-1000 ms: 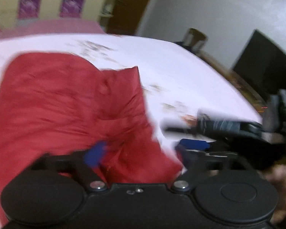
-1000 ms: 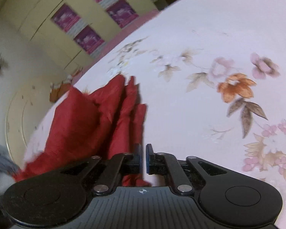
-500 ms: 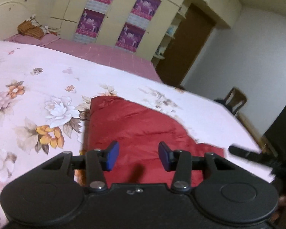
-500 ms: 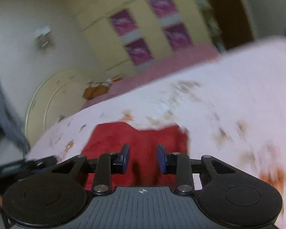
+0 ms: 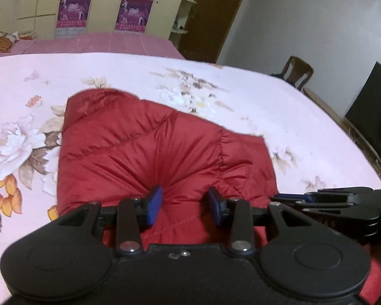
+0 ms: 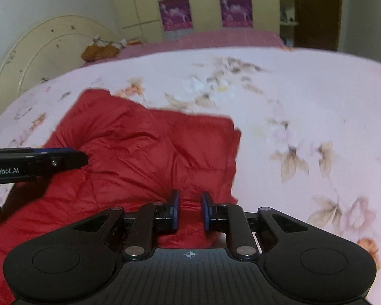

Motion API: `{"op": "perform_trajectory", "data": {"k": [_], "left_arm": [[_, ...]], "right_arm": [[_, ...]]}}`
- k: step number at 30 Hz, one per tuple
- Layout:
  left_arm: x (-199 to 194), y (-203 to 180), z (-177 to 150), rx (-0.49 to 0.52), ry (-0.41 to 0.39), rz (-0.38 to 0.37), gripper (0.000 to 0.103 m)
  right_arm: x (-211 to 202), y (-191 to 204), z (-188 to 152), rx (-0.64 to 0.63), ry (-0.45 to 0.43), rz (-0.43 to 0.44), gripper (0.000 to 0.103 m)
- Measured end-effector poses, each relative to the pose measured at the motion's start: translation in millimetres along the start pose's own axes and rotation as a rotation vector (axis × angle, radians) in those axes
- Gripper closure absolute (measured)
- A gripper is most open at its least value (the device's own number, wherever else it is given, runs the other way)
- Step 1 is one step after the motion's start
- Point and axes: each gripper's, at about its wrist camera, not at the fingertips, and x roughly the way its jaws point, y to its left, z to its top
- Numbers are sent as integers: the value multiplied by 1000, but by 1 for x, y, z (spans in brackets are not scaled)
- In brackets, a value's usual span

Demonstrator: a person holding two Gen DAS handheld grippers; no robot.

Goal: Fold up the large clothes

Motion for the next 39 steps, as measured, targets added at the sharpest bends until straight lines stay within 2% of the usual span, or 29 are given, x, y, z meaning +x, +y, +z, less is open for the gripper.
{"op": "perform_trajectory", "data": {"k": [3,6,8,10,13,15,18,21,25,28,31,39], "left_arm": [[7,0,-4,2,10,8,65],[-1,1,-1,-6,31,-3,64],[-24,4,1,-28,6,-12,64],[-53,5,-3,-25,-45,-25,63],[-94,7,-23,-35,-90,-24,63],[-110,5,-37,-35,-90,-16,63],[-126,-2,-57,-26,-86,-1,63],[-132,-10,-69,-19,-72,11,63],[-130,-15,-84,8,-49,22,63],[-126,-16,-91,32,-39,37,62],[-123,-21,-97,89,-24,69,62],[-106,-24,-104,105,7,116,62]], "right_arm": [[3,-12,-5,70,-10,18,86],[-2,-9,1,69,-2,10,85],[-14,-9,9,98,11,7,85],[-45,-9,13,116,-50,63,85],[-92,4,12,50,-102,132,85],[-115,17,5,-8,-114,169,85],[-133,33,-9,-61,-93,213,85],[-142,47,-29,-125,-52,215,85],[-142,50,-51,-153,-28,184,85],[-133,49,-63,-178,-11,127,85],[-114,44,-74,-202,45,50,85],[-78,31,-90,-165,116,51,85]]}}
